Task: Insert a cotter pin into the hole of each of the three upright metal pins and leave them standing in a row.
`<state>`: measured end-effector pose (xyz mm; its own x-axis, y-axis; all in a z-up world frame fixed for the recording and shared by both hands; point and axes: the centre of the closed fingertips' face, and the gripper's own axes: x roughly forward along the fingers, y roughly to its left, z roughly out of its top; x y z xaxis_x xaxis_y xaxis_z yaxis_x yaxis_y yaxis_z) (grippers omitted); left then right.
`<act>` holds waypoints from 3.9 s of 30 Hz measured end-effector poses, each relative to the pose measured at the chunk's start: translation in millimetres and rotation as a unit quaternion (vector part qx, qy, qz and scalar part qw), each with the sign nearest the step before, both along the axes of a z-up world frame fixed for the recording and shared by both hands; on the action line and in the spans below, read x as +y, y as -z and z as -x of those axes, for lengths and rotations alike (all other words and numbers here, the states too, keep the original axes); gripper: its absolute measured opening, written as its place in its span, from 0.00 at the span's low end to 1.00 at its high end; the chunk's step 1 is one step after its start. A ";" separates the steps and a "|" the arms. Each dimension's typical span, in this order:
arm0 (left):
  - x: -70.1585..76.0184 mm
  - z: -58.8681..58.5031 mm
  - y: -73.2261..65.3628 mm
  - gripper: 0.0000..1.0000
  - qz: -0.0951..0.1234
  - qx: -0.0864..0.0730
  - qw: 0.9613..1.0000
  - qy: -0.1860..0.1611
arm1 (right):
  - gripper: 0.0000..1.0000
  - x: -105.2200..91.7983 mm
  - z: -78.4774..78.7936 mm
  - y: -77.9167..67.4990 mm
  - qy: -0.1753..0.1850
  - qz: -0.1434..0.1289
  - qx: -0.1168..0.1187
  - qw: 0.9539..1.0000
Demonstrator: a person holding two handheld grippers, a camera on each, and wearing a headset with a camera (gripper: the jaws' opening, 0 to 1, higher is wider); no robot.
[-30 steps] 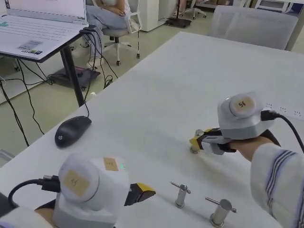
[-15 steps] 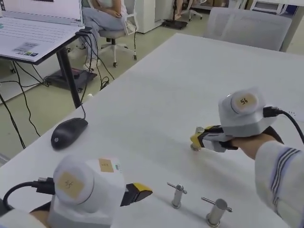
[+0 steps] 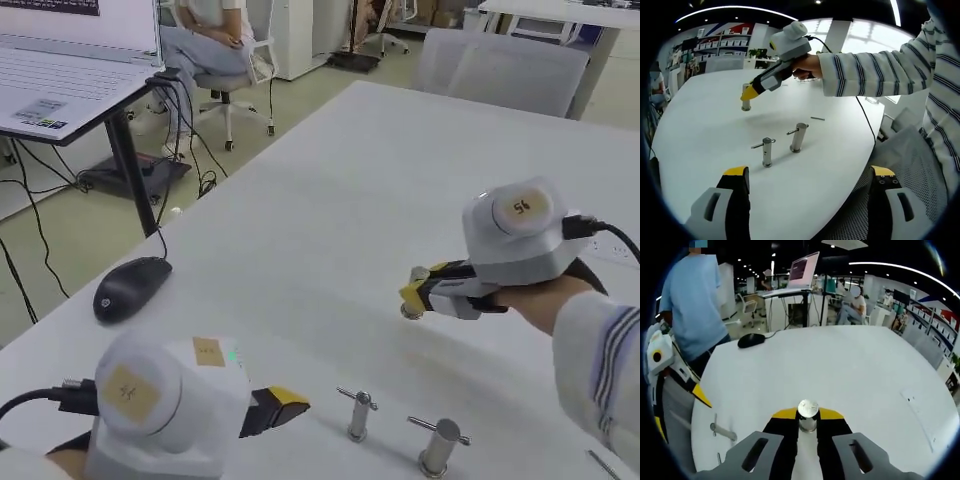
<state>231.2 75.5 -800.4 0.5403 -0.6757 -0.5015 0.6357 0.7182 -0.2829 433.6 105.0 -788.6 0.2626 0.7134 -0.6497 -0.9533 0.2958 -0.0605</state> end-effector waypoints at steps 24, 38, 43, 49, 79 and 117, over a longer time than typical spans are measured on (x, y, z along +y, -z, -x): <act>-2.6 0.0 -8.3 0.99 -0.013 -0.020 1.000 0.006 | 0.12 -50.9 37.3 -43.8 -0.032 0.015 -0.013 0.999; 0.4 0.1 -10.1 0.99 -0.020 -0.023 1.000 0.001 | 0.12 -94.6 72.0 -47.3 -0.039 0.020 0.000 0.999; 0.0 0.0 -10.4 0.99 -0.022 -0.022 0.999 0.003 | 0.13 -106.8 82.5 -45.8 -0.044 0.019 0.006 0.999; -1.6 -0.1 -11.1 0.99 -0.024 -0.023 0.999 0.006 | 0.13 -118.2 95.1 -39.5 -0.042 0.012 0.022 0.999; -5.6 5.0 -4.4 0.99 -0.038 -0.003 0.999 0.023 | 0.13 -141.2 166.6 16.8 -0.069 0.006 0.051 0.996; -17.3 5.4 -4.0 0.99 -0.043 0.000 0.998 0.044 | 0.13 -148.2 177.0 42.0 -0.091 0.001 0.052 0.994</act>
